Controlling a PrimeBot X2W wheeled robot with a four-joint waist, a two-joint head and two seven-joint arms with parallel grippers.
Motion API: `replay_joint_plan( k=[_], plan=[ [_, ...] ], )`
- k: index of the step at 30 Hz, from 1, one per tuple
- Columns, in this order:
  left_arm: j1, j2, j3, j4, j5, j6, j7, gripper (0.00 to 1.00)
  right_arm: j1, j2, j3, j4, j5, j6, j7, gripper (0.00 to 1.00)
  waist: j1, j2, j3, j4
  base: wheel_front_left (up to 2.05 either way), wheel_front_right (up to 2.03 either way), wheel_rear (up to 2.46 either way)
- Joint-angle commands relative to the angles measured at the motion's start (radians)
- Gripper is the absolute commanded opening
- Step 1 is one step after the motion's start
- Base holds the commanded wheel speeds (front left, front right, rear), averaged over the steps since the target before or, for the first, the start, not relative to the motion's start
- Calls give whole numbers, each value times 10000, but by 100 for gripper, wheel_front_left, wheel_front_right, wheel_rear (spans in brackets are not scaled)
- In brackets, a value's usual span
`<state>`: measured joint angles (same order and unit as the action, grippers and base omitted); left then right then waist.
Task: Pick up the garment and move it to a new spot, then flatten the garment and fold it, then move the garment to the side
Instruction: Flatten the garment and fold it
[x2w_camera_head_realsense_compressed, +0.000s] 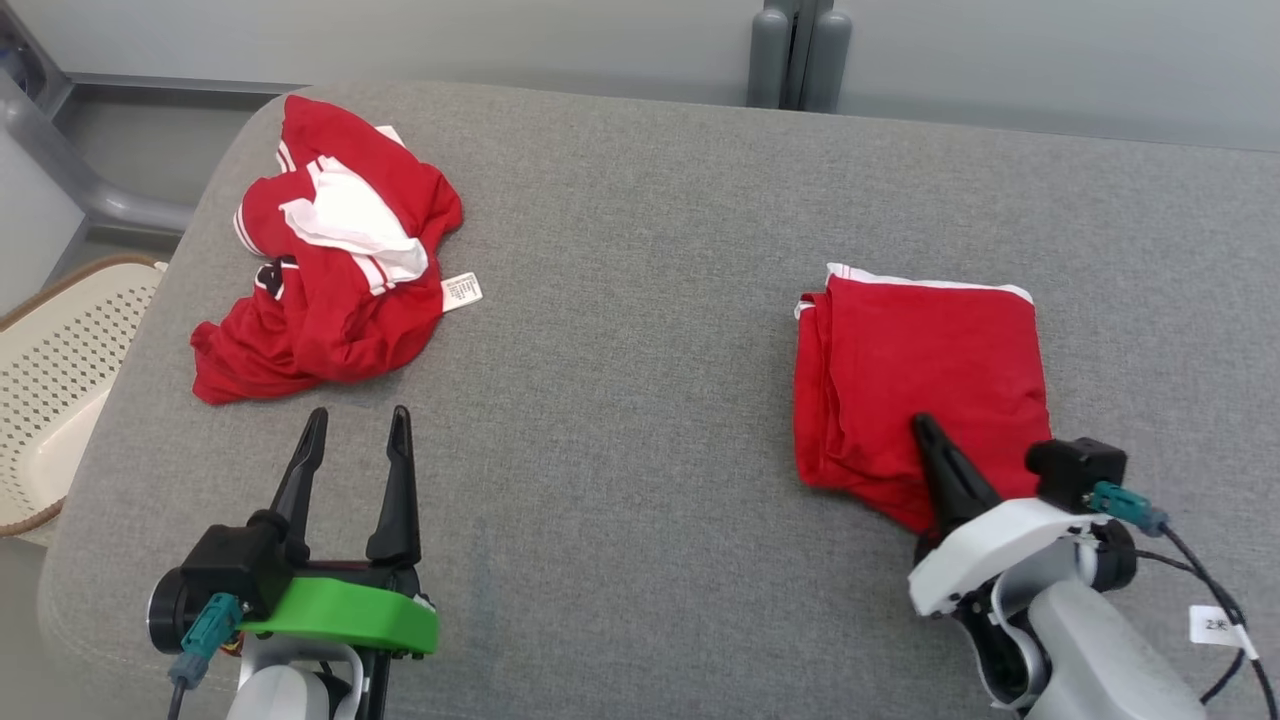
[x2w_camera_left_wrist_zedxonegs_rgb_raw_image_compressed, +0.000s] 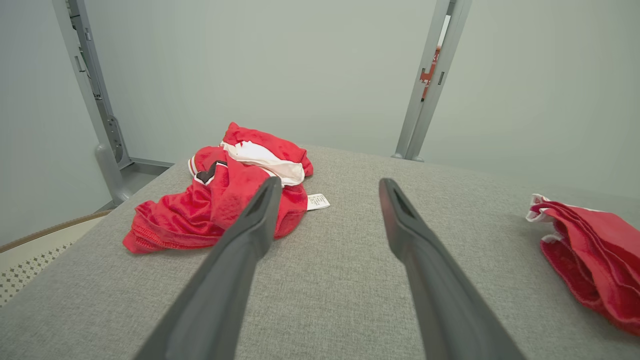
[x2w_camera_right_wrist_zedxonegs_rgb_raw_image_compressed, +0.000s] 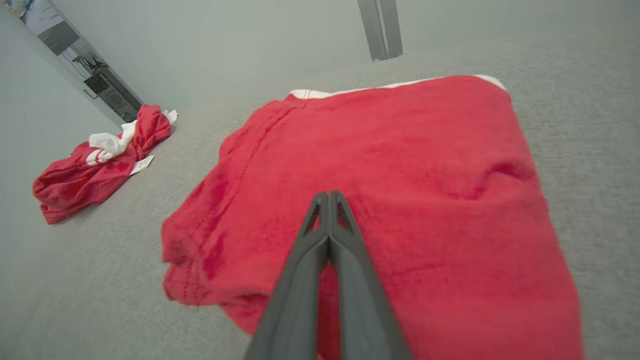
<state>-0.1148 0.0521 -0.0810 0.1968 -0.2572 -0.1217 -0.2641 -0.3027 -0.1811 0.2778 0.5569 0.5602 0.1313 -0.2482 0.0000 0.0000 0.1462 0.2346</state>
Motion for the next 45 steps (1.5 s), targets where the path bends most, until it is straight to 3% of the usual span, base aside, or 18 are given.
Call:
replay_joint_plan(
  k=[1, 9, 14, 15, 16, 17, 25, 32, 45],
  plan=[
    [-157, -8, -10, 29, 3, -15, -3, 100, -152, 192, 277, 123, -81, -10, -64, 0, 0, 0, 9, 28, 0, 0, 0],
    [-94, -11, -91, 116, 53, 10, -3, 100, -498, 775, 1659, 249, -313, -10, -163, 0, 0, 0, -111, -318, 0, 0, 0],
    [-14, 43, 3, 131, 139, 55, -3, 100, -248, 552, 891, -768, -496, -10, -169, 0, 0, 0, -338, -811, 0, 0, 0],
    [2, 65, 43, 142, 155, 62, -3, 100, -99, 466, 596, -1082, -617, -10, -170, 25, 0, 0, -394, -922, 0, 0, 0],
    [11, 89, 75, 149, 171, 77, -3, 100, 34, 395, 367, -1327, -721, -10, -168, 89, 0, 0, -436, -1010, 0, 0, 0],
    [7, 149, 99, 130, 246, 101, -4, 100, 209, 329, 109, -1583, -850, -10, -166, 100, 0, 0, -490, -1122, 0, 0, 0],
    [336, 354, 434, 7, 272, 272, -3, 100, 1432, -41, -1425, -3108, -1614, -10, -170, 100, 0, 0, -858, -1851, 0, 0, 0],
    [701, 526, 555, -203, 378, 510, 7, 100, 2203, -157, -1933, -3957, -1963, -10, -170, 100, 0, 0, -1054, -2264, 0, 0, 0],
    [1183, 850, 632, -901, 436, 814, 516, 100, 3359, 159, -2593, -5301, -2365, -10, 294, 100, 0, 0, -1389, -2250, 0, 0, 0]
  ],
)
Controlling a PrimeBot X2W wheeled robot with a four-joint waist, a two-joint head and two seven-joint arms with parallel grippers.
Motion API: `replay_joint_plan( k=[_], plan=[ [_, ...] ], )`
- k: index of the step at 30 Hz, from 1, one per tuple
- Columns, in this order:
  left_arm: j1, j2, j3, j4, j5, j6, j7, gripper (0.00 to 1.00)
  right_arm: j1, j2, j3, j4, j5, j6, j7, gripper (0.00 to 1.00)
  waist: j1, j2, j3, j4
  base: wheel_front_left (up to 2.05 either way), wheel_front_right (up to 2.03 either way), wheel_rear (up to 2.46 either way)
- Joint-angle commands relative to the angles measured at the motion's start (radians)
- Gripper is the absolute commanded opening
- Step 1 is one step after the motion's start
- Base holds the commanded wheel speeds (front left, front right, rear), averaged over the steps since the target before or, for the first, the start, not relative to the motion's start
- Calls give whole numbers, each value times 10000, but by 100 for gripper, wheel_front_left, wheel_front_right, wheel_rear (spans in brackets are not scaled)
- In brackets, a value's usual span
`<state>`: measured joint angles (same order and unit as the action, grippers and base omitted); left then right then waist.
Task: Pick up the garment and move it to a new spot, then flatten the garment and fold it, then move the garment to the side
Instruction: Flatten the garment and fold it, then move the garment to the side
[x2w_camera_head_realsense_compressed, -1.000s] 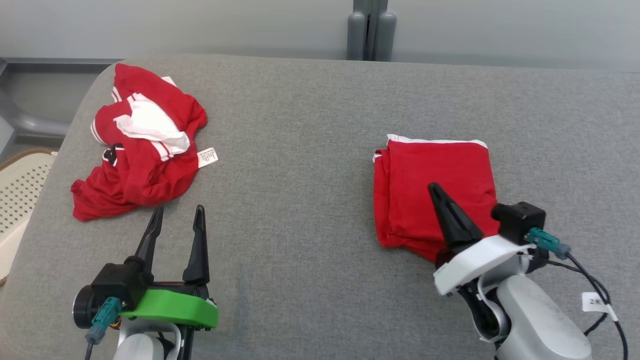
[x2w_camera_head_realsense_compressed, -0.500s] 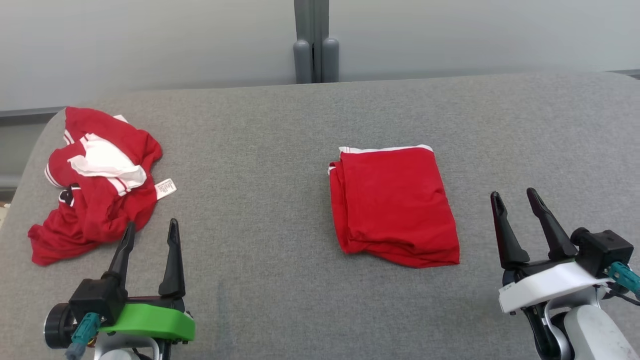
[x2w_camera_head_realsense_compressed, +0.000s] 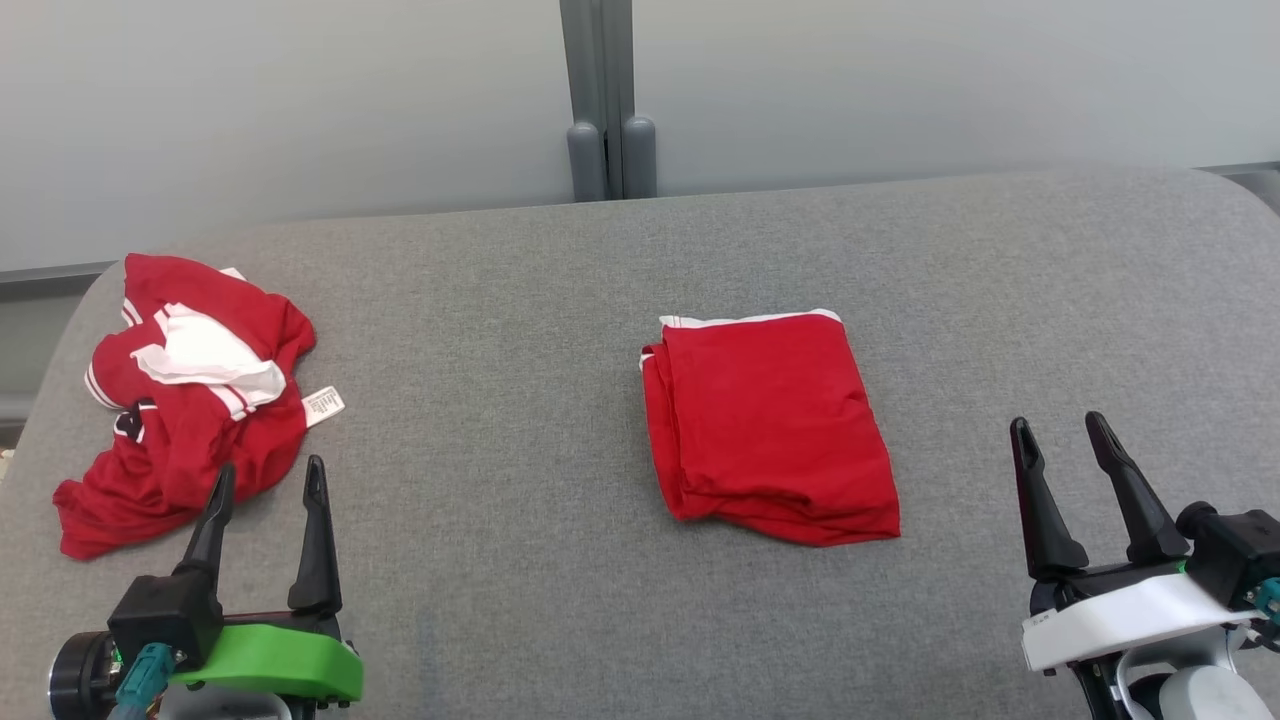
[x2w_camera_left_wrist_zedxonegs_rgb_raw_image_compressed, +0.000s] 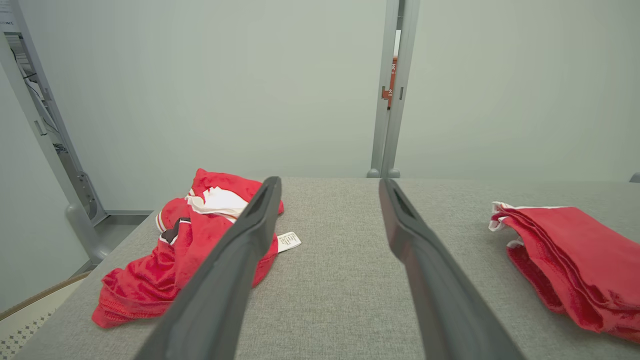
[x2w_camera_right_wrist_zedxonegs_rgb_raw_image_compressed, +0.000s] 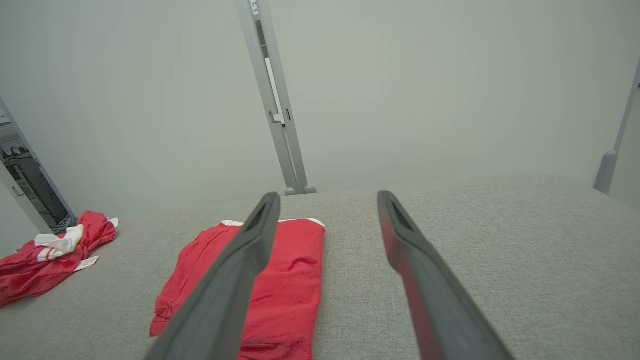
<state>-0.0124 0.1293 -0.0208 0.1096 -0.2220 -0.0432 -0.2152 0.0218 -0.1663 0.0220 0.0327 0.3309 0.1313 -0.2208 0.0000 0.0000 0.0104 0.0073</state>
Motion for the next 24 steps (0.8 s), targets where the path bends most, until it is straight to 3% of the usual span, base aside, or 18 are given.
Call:
replay_joint_plan(
  k=[1, 24],
  plan=[
    [207, 113, 32, -90, 98, 56, 96, 100, 194, 68, -80, -156, -101, -10, 86, 100, 0, 0, -54, 35, 0, 0, 0],
    [711, 346, -51, -871, -47, 310, 562, 100, 771, 440, -390, -1073, -410, -11, 944, 100, 0, 0, -153, 193, 0, 0, 0]
  ],
)
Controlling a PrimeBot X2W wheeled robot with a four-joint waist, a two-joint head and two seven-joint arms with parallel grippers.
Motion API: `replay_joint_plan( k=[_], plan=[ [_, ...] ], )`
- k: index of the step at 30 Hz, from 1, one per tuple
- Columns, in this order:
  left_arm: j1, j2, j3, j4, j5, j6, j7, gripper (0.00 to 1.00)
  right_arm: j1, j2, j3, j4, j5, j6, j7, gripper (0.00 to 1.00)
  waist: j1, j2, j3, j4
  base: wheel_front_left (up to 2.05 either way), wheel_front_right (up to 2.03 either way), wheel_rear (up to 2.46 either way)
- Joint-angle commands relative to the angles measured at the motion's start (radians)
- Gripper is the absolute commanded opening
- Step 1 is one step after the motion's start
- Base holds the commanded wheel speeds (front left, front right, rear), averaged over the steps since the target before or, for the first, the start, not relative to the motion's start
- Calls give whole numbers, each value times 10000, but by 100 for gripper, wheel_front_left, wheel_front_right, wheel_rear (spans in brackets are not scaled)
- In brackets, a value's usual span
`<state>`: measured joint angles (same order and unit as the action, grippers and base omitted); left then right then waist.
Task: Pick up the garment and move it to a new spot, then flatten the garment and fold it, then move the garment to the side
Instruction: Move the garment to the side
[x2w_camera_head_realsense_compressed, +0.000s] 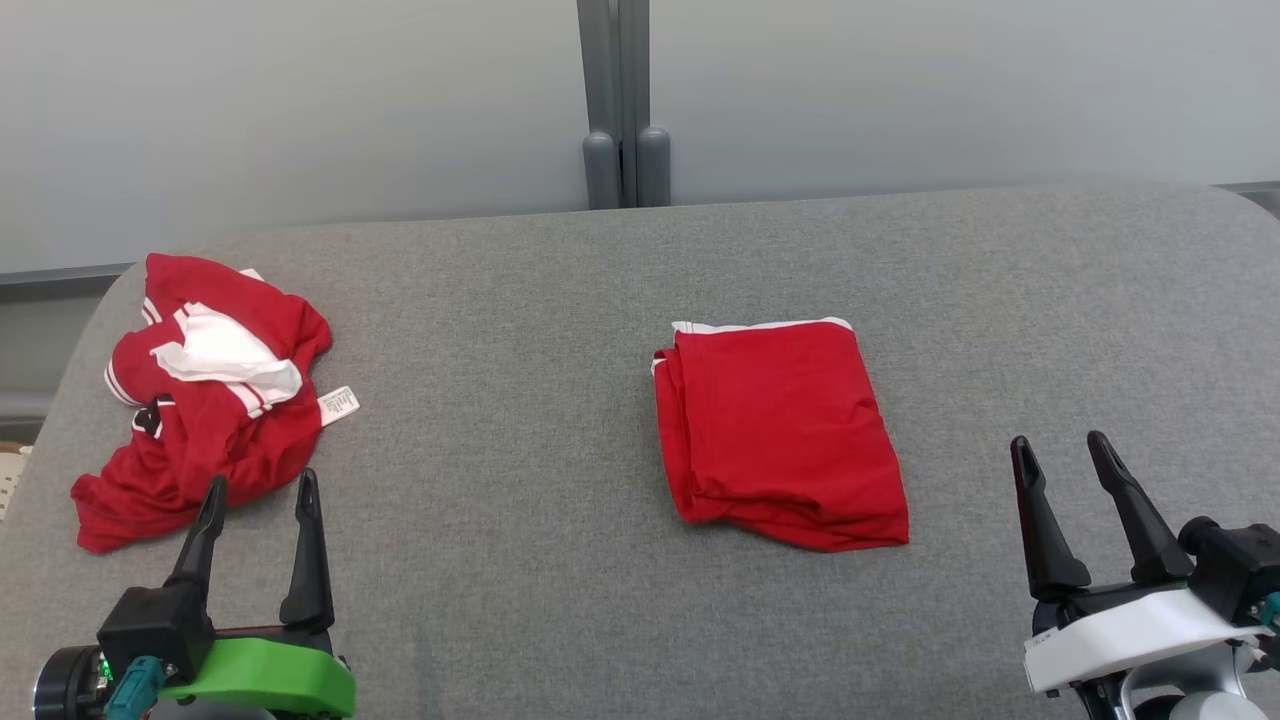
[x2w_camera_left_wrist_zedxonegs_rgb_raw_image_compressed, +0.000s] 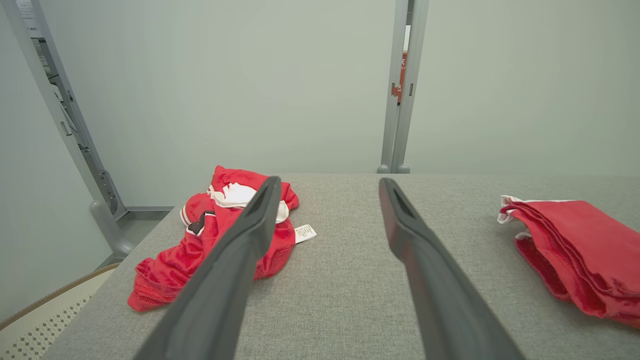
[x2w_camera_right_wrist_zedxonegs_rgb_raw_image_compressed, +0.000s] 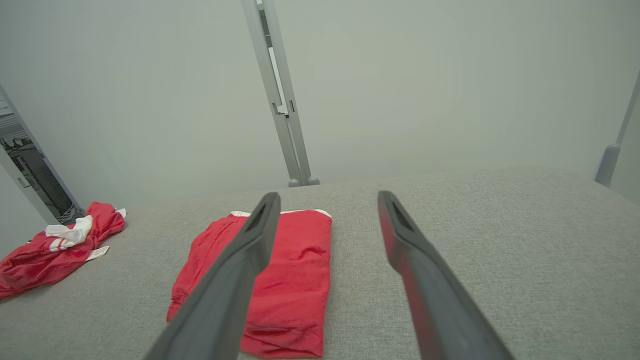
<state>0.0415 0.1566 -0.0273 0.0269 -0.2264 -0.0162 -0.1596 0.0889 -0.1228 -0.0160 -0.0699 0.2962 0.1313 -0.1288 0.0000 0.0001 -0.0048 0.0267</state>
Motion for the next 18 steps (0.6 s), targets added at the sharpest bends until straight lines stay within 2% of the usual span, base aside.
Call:
replay_joint_plan(
  k=[1, 18],
  plan=[
    [180, 82, 13, -47, -16, 47, 0, 100, 108, 13, -19, -52, -67, -11, 32, 100, 0, -1, 0, -2, 0, 0, 0],
    [108, 172, -118, 23, -116, 103, -64, 100, 177, 64, -103, -13, -137, -11, 42, 100, 0, -1, -48, 72, 0, 0, 0]
  ],
)
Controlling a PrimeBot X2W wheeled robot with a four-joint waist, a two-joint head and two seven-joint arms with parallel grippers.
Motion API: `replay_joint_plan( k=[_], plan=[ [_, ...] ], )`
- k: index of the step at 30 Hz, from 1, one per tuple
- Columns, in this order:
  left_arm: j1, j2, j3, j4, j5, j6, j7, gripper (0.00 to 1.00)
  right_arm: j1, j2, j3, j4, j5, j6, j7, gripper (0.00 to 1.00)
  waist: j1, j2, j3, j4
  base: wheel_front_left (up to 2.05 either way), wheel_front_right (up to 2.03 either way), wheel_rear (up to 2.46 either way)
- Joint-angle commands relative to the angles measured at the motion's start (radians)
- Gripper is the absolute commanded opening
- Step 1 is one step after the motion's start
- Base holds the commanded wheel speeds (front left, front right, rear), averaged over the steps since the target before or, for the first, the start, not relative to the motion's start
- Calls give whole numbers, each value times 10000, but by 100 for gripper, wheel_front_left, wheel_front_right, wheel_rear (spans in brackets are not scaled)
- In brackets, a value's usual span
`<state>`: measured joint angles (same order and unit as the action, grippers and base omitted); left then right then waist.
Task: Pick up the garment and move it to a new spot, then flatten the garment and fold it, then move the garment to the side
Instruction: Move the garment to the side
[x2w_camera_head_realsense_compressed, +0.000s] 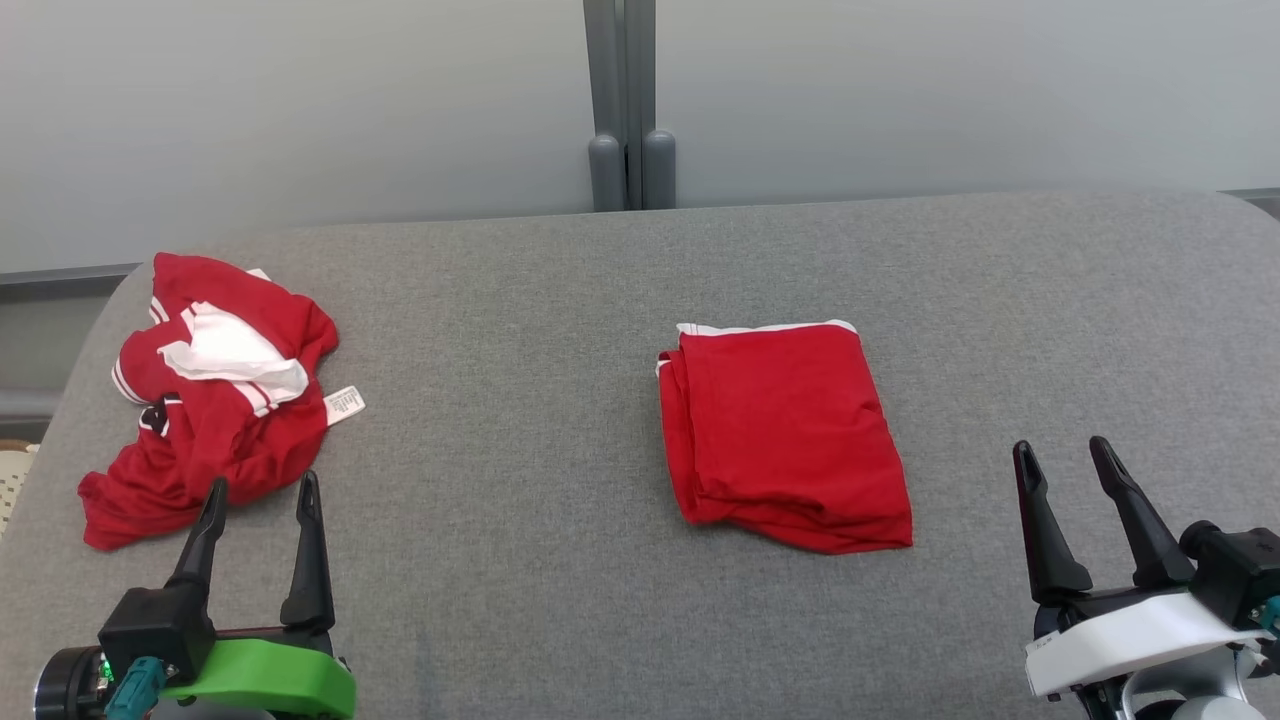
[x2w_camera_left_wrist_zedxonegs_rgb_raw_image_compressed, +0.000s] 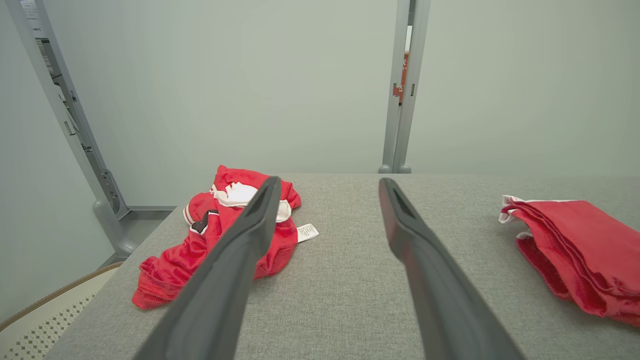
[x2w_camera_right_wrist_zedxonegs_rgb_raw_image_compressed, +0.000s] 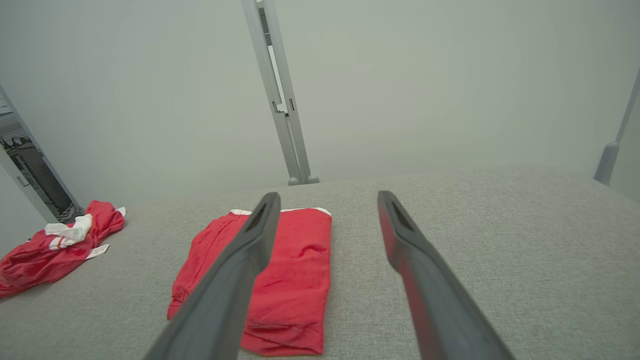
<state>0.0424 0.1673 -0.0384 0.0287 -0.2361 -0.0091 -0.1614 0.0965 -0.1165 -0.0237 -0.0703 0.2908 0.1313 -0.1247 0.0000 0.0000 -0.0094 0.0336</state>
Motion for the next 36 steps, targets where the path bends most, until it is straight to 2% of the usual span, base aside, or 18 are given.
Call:
replay_joint_plan(
  k=[1, 9, 17, 28, 36],
  plan=[
    [100, 67, -12, 7, -30, 42, -52, 100, 106, 2, -25, -8, -87, -11, 0, 100, 0, 0, -6, 7, 0, 0, 0],
    [128, 74, -56, -12, -88, 90, -84, 100, -216, -64, -56, 177, -76, -11, 48, 100, 0, 0, 10, 53, 0, 0, 0],
    [-186, 40, -178, 30, -152, 74, -138, 100, -1703, -566, 374, 798, -191, -11, 424, 100, 0, 0, 292, 265, 0, 0, 0],
    [-996, -220, -536, 225, -154, 25, -356, 100, -4277, -1362, 1085, 2945, -440, -11, 1111, 100, 0, 0, 1634, 972, 0, 0, 0],
    [-1733, -428, -793, 545, -105, 14, -625, 100, -5130, -1462, 1345, 5045, -361, -11, 891, 100, 0, 0, 2534, 1439, 0, 0, 0]
  ],
)
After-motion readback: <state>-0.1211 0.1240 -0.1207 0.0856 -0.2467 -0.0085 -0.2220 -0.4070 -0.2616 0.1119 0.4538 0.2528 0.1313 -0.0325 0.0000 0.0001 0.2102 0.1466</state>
